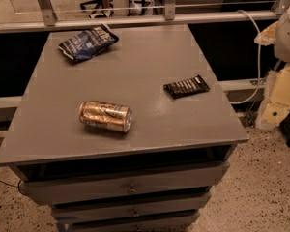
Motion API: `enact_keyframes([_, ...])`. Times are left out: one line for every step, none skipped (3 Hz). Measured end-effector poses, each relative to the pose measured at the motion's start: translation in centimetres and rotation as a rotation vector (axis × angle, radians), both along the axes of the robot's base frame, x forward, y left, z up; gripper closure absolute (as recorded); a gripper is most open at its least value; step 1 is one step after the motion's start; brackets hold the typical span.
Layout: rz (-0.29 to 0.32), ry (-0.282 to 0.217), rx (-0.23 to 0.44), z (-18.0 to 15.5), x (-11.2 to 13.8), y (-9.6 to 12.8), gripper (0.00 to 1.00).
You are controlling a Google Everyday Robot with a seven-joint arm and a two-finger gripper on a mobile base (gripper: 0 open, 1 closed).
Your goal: Place orange can upright
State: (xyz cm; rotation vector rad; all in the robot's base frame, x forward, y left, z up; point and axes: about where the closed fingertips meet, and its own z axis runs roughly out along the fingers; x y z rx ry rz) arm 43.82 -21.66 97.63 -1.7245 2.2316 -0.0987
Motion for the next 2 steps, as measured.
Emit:
enact_keyframes([0.000, 0.000, 0.000, 0.00, 0.00, 0.00, 0.00])
enact_keyframes([0.012, -0.008, 0.026, -0.20, 0.39, 0.99, 0.00])
